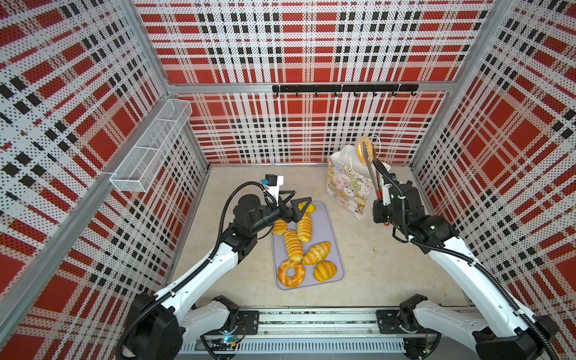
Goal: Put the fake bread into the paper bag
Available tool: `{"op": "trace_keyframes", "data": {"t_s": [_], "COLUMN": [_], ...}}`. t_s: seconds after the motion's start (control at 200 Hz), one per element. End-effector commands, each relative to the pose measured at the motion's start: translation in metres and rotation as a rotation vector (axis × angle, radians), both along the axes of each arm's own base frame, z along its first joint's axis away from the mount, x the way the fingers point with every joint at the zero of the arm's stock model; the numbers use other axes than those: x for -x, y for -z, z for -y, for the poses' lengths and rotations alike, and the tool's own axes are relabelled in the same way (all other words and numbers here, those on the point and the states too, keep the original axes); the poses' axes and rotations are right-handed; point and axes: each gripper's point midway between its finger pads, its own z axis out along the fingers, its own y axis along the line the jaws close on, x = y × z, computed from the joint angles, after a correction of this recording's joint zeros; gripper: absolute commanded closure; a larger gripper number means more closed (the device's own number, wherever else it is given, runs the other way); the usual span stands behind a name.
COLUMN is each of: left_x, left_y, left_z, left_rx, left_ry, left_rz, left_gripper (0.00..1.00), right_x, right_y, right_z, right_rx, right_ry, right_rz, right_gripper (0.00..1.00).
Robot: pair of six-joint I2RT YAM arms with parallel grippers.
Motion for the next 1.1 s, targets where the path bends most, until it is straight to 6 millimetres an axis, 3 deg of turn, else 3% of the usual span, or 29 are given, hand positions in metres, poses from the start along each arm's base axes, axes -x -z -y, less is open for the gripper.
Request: {"op": "trace_keyframes", "data": {"t_s": [0.0, 0.311, 0.506, 0.721, 1.007, 1.092], "left_x": [-0.004, -0.009, -0.014, -0.015, -0.020, -0.022], "left_y": [0.004, 0.016, 0.018, 0.021, 0.022, 0.027], "left_z": [-0.001, 0.000, -0.015, -0.014, -0.010, -0.009], "left_rx": [-0.044, -0.124, -0.147, -0.152, -0.155, -0.161], "left_ry": [-0.035, -0.086, -0.176, -0.175, -0.167, -0.172], "left_rz": [0.000, -0.009, -0.006, -0.013, -0.024, -0.041], "left_gripper": [0.02, 0.02, 0.02, 0.02, 0.02, 0.02], "right_x": [-0.004, -0.001, -0.003, 0.004, 0.010, 0.016], "right_y": [-0.006, 0.005, 0.012, -0.001, -0.011, -0.021], "right_z": [0.008, 0.009, 0.007, -0.006, -0.007, -0.017], "right_rx": [0.015, 0.020, 0.020, -0.048, -0.085, -0.130], "right_ry": [0.038, 0.049, 0.041, -0.027, -0.040, -0.099], "right_rz": [0.032, -0.008, -0.034, -0.006, 0.030, 0.046], "right_gripper": [0.80, 0.74, 0.73, 0.71, 0.73, 0.74]}}
